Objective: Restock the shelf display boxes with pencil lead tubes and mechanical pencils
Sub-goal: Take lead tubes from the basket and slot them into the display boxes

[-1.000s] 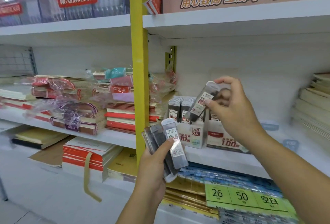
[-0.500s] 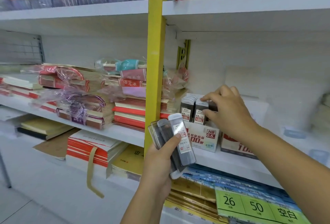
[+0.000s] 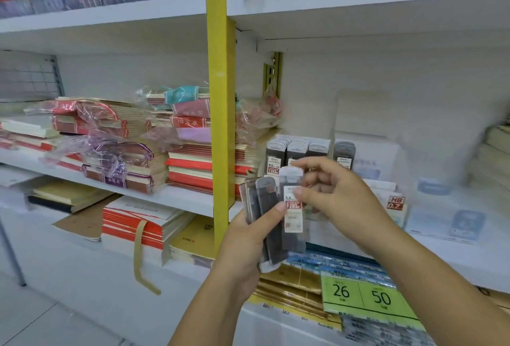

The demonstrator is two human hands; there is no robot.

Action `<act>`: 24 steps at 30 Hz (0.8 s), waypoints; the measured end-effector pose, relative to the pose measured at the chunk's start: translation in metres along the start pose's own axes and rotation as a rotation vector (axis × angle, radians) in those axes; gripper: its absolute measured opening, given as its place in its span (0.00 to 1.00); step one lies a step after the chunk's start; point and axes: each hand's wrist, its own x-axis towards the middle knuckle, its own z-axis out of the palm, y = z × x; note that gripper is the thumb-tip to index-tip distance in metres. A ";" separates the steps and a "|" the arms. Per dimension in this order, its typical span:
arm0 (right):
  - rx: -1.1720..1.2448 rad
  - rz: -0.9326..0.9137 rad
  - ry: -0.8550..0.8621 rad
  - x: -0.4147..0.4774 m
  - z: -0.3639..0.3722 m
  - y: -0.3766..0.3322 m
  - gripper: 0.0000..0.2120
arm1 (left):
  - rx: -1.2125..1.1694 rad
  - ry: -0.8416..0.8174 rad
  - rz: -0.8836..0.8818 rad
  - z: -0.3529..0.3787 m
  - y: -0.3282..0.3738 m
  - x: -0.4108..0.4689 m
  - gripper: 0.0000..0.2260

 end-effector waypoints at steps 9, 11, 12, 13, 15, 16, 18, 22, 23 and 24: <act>-0.409 -0.394 0.241 0.038 -0.022 -0.028 0.15 | -0.025 0.100 0.050 -0.014 0.002 0.004 0.19; -0.581 -0.371 0.163 0.046 -0.018 -0.025 0.14 | -0.020 0.103 0.052 -0.017 0.002 0.005 0.16; -0.645 -0.355 0.132 0.049 -0.017 -0.023 0.14 | -0.021 0.105 0.050 -0.018 0.002 0.006 0.14; -0.689 -0.336 0.112 0.052 -0.016 -0.021 0.14 | -0.023 0.107 0.048 -0.019 0.002 0.006 0.12; -0.723 -0.290 0.117 0.058 -0.015 -0.017 0.14 | -0.021 0.111 0.046 -0.020 0.002 0.007 0.09; -0.726 -0.263 0.135 0.061 -0.015 -0.016 0.14 | -0.017 0.113 0.046 -0.021 0.003 0.006 0.08; -0.738 -0.213 0.174 0.069 -0.014 -0.013 0.14 | -0.008 0.111 0.048 -0.021 0.004 0.005 0.08; -0.859 -0.173 0.182 0.074 -0.011 -0.004 0.14 | 0.007 0.106 0.044 -0.021 0.006 0.003 0.11; -0.918 -0.171 0.155 0.073 -0.010 0.000 0.14 | 0.009 0.101 0.043 -0.021 0.006 0.003 0.11; -0.965 -0.166 0.130 0.071 -0.009 0.003 0.14 | 0.013 0.096 0.041 -0.020 0.006 0.002 0.12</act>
